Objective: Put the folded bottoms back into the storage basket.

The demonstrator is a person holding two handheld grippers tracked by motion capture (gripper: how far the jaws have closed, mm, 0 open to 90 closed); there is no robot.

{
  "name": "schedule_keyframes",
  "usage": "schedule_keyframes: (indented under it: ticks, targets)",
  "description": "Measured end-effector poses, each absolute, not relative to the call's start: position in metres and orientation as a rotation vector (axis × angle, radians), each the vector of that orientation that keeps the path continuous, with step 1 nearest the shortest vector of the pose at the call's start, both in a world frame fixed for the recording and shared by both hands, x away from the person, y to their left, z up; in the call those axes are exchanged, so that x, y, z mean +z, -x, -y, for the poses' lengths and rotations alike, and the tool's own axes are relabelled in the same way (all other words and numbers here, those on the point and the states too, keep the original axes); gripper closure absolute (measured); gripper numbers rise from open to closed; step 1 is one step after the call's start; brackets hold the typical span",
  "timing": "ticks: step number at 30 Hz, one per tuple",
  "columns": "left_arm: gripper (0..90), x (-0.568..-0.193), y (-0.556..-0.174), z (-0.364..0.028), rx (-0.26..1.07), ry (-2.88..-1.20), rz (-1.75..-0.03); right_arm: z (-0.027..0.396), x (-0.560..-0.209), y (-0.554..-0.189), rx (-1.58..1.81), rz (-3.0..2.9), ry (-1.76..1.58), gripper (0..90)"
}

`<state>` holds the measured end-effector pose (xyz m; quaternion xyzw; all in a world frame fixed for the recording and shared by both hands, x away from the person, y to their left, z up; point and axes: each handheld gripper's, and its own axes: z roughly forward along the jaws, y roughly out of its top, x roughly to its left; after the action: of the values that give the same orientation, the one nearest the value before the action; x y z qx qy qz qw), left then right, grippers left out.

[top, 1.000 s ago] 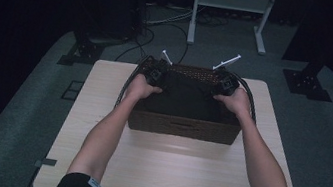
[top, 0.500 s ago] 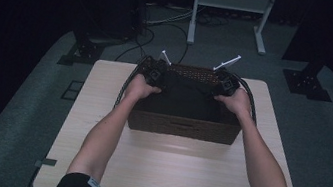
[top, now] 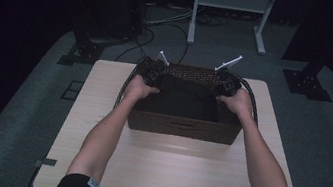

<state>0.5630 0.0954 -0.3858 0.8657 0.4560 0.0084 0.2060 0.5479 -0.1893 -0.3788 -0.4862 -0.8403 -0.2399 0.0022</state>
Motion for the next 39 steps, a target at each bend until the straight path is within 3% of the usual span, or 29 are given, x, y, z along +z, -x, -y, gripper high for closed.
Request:
schedule_keyframes:
  ticks: [39]
  targets:
    - [58.6, -0.356, -0.554, -0.112, 0.096, -2.336, -1.270, 0.213, -0.362, -0.537, -0.830, 2.629, 1.587, 65.4]
